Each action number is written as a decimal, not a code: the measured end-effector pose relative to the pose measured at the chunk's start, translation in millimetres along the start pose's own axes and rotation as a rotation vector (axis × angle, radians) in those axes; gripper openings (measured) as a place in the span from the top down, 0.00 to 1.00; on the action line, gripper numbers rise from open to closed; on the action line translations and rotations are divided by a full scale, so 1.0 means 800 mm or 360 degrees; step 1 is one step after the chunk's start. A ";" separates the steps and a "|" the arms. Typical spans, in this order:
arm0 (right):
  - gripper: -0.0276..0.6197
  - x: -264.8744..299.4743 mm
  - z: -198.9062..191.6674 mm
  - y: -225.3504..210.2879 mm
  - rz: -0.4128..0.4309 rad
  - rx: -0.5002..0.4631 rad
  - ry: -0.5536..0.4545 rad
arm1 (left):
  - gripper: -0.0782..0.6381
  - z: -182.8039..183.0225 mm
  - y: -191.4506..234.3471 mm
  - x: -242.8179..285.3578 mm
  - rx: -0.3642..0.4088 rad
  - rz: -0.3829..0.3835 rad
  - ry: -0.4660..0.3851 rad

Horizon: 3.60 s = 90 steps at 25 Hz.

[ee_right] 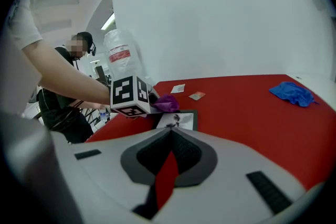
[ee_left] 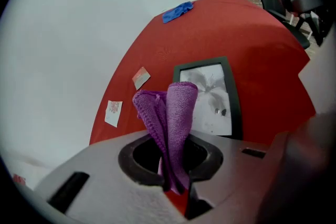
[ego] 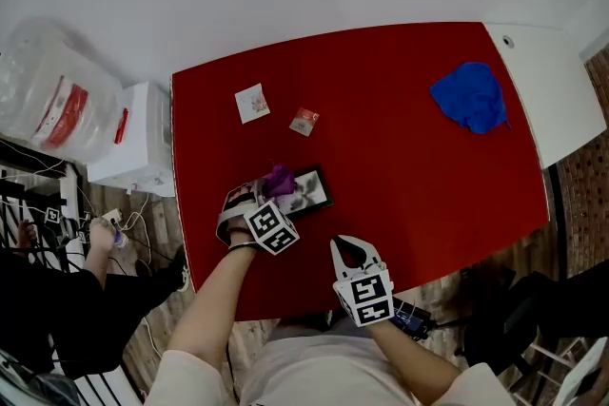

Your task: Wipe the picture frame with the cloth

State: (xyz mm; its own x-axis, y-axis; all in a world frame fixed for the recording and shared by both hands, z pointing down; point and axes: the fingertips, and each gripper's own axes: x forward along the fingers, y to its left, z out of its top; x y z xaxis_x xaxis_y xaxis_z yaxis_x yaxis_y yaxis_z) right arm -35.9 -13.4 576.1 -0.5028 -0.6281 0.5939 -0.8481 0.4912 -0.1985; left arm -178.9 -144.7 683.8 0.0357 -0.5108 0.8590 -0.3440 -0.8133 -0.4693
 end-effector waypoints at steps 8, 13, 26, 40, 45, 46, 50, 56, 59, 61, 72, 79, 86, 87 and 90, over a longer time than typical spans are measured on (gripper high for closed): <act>0.95 0.008 0.002 -0.003 0.0034 -0.0006 -0.0002 | 0.81 0.009 -0.049 -0.032 0.0156 -0.0059 -0.0029; 0.95 0.014 0.002 0.006 0.0073 -0.0017 -0.0002 | 0.81 -0.001 -0.114 -0.068 0.0234 -0.0167 -0.0057; 0.95 0.006 -0.008 -0.005 0.0065 -0.0027 0.0026 | 0.81 0.015 -0.021 -0.048 0.0228 0.0013 0.0025; 0.95 -0.003 -0.028 -0.031 0.0013 0.0013 0.0076 | 0.81 0.033 -0.012 -0.005 0.0342 0.0013 0.0130; 0.95 0.008 -0.022 -0.021 0.0050 -0.0002 0.0061 | 0.81 0.032 -0.064 -0.037 0.0349 -0.0064 0.0112; 0.95 0.010 -0.021 -0.019 0.0057 -0.0004 0.0059 | 0.81 0.032 -0.076 -0.044 0.0351 -0.0071 0.0108; 0.95 0.010 -0.021 -0.014 0.0073 -0.0010 0.0062 | 0.81 0.031 -0.107 -0.062 0.0376 -0.0067 0.0078; 0.95 0.007 -0.027 -0.011 0.0070 0.0000 0.0072 | 0.81 0.032 -0.090 -0.065 0.0312 -0.0041 0.0054; 0.95 0.004 -0.030 -0.016 0.0057 0.0005 0.0072 | 0.81 0.037 -0.048 -0.050 0.0163 -0.0006 0.0060; 0.95 0.002 -0.033 -0.021 0.0038 0.0011 0.0075 | 0.81 0.042 -0.022 -0.033 0.0094 0.0006 0.0085; 0.95 -0.005 -0.053 -0.049 -0.0006 0.0031 0.0118 | 0.81 0.057 -0.009 0.004 0.0192 0.0025 0.0175; 0.95 0.003 -0.049 -0.044 0.0042 0.0001 0.0119 | 0.81 0.066 -0.066 -0.023 0.0273 -0.0071 0.0144; 0.95 0.010 -0.049 -0.032 0.0087 -0.0026 0.0123 | 0.81 0.067 -0.116 -0.050 0.0323 -0.0115 0.0102; 0.95 0.010 -0.050 -0.031 0.0090 -0.0027 0.0124 | 0.81 0.067 -0.116 -0.051 0.0318 -0.0114 0.0100; 0.95 0.008 -0.050 -0.032 0.0091 -0.0025 0.0123 | 0.81 0.071 -0.106 -0.055 0.0292 -0.0090 0.0082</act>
State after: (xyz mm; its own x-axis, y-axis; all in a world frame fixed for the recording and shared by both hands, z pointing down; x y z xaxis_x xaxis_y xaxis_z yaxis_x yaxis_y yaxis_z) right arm -11.1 -5.7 616.6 -0.5353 -0.5505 0.6406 -0.8154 0.5346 -0.2220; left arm -98.0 -68.8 674.2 0.0004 -0.4517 0.8922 -0.1656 -0.8799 -0.4454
